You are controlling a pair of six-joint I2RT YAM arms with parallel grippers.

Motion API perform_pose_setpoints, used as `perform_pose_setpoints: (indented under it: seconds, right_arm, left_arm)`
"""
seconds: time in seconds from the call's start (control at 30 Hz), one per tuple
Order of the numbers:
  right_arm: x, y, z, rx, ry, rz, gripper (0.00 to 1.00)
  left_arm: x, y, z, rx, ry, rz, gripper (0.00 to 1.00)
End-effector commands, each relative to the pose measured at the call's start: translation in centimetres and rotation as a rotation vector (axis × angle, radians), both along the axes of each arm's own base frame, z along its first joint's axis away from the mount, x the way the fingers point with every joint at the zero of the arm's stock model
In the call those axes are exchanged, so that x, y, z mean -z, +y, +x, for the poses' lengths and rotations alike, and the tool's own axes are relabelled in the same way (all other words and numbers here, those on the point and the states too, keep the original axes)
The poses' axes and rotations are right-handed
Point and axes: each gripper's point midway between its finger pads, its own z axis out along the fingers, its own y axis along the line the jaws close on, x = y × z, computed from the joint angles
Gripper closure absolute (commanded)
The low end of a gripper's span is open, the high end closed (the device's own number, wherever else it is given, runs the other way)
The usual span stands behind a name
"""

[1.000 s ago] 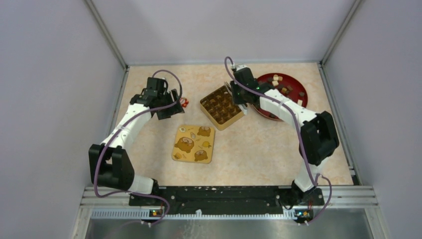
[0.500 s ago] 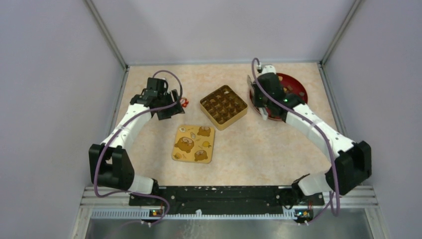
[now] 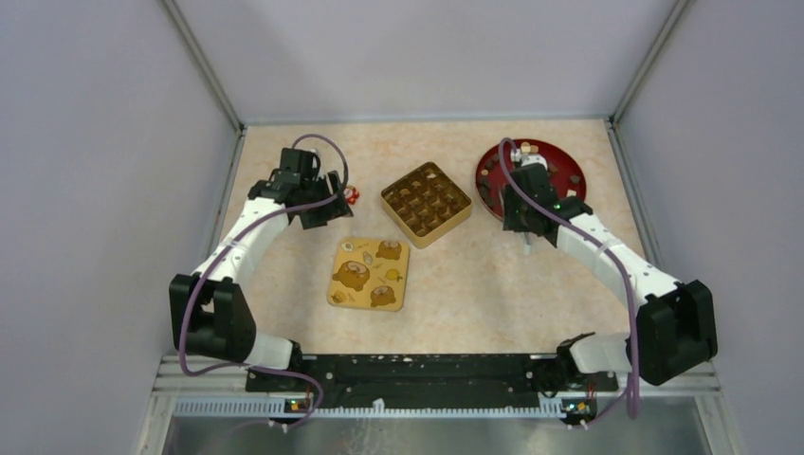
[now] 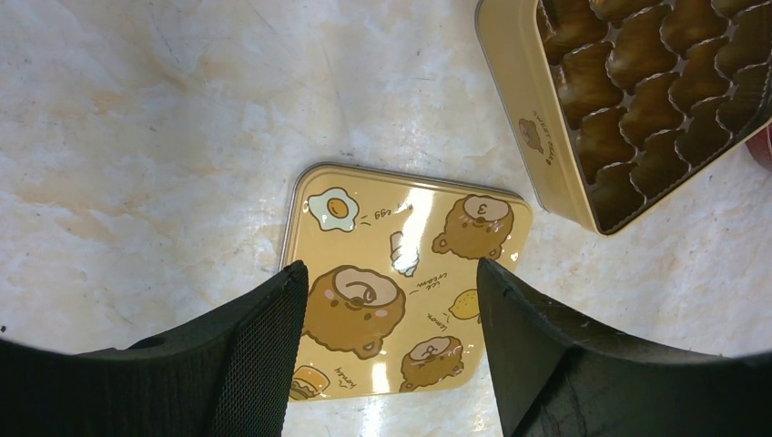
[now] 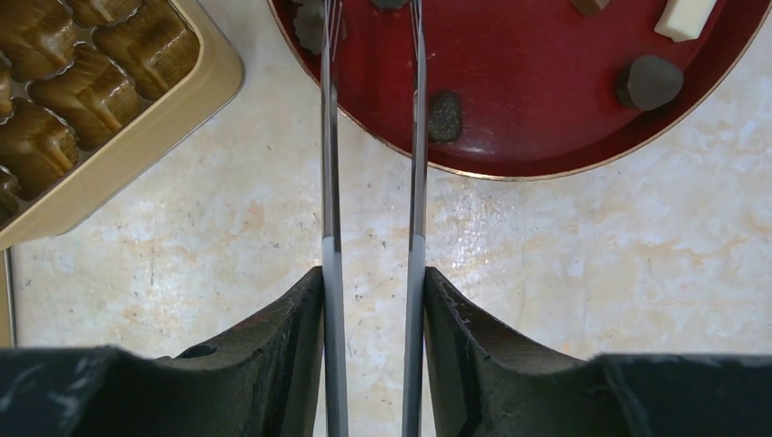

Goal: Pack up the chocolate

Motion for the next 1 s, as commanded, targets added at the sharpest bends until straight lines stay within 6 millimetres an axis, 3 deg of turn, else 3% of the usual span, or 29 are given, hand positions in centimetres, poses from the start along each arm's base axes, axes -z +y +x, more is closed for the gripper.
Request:
perform_pose_setpoints:
  seconds: [0.0, 0.6, 0.83, 0.97]
  right_arm:
    - [-1.0, 0.4, 1.7, 0.013, -0.057, 0.027, 0.59]
    - [2.1, -0.4, 3.4, 0.049, -0.021, 0.026, 0.6]
    - [2.0, -0.3, 3.4, 0.046, -0.022, 0.036, 0.63]
    - [1.4, -0.5, 3.3, 0.049, -0.034, 0.033, 0.74]
  left_arm:
    - [-0.4, -0.1, 0.4, 0.006, -0.028, -0.009, 0.27]
    - [-0.6, -0.2, 0.7, 0.01, -0.028, -0.014, 0.27]
    - [-0.8, -0.1, 0.5, 0.006, -0.033, -0.01, 0.27]
    - [-0.7, -0.1, 0.5, 0.006, -0.03, -0.013, 0.27]
